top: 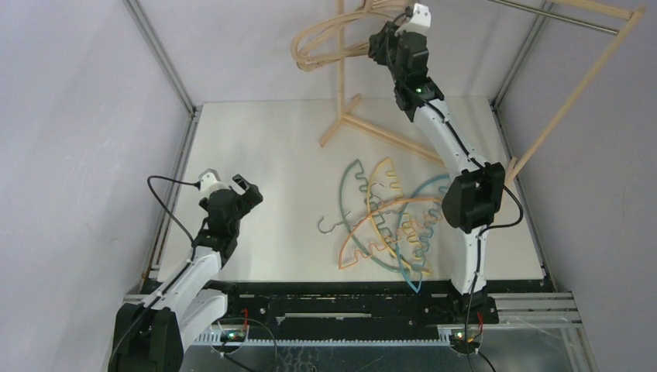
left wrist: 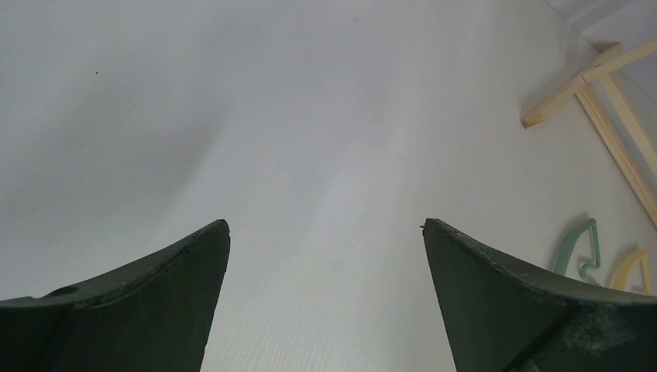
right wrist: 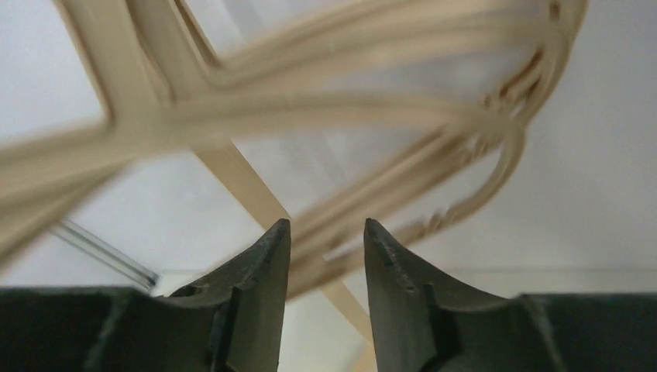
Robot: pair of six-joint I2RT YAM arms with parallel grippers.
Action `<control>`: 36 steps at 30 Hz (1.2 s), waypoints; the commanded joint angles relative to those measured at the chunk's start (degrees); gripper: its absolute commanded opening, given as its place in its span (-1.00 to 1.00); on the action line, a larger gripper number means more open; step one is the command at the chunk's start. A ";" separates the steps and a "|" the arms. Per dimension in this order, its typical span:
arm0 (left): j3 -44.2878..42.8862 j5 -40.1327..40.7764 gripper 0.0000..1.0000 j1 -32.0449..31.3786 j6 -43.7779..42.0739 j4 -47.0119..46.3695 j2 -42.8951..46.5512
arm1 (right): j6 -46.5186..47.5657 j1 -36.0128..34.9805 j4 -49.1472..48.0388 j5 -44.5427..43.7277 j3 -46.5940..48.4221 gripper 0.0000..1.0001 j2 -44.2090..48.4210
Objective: Organize the hangers
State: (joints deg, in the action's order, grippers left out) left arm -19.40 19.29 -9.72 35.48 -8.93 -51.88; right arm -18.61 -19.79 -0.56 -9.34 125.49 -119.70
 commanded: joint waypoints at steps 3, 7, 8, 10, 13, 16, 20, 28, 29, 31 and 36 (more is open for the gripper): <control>0.02 -0.58 0.99 0.40 -1.21 -3.10 -0.06 | 1.90 -0.51 0.15 -2.64 -12.02 0.24 12.44; 0.16 -1.23 0.99 0.39 -1.17 -3.39 -0.60 | 2.58 -0.83 0.56 -4.57 -19.47 0.37 19.44; 0.15 -1.47 0.99 0.40 -1.31 -3.42 -0.78 | 2.68 -0.98 0.62 -5.52 -21.71 0.39 22.02; -0.02 -1.93 0.99 0.35 -1.64 -3.44 -1.33 | 3.33 -1.33 0.29 -8.22 -26.37 0.52 26.68; -0.44 -2.94 0.99 0.35 -2.12 -3.42 -2.53 | 3.92 -1.50 -0.38 -11.20 -33.28 0.75 33.11; -0.92 -3.87 0.99 0.40 -2.30 -3.87 -3.81 | 4.54 -1.26 0.46 -12.94 -38.95 0.90 38.85; -1.78 -4.50 0.99 0.38 -2.85 -4.21 -5.22 | 3.12 -1.32 6.41 -12.13 -43.13 0.99 45.85; -3.72 -7.24 0.99 0.38 -3.22 -4.20 -10.17 | -2.19 -15.43 34.94 -19.63 -49.10 0.97 49.43; -3.86 -7.65 0.99 0.40 -3.21 -4.14 -10.51 | -3.74 -17.33 38.07 -21.31 -50.82 0.97 49.24; -3.81 -8.47 0.99 0.28 -2.98 -4.21 -10.65 | -7.21 -20.87 42.95 -24.01 -54.35 0.96 49.39; -3.05 -9.13 0.99 0.29 -3.42 -4.19 -8.75 | -22.40 -27.09 48.63 -24.84 -65.16 0.99 52.87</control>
State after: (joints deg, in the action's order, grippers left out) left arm -20.16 11.55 -9.61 33.41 -11.31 -62.48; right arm -27.99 -43.29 38.96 -29.85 65.41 -70.37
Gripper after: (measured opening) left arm 0.996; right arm 0.982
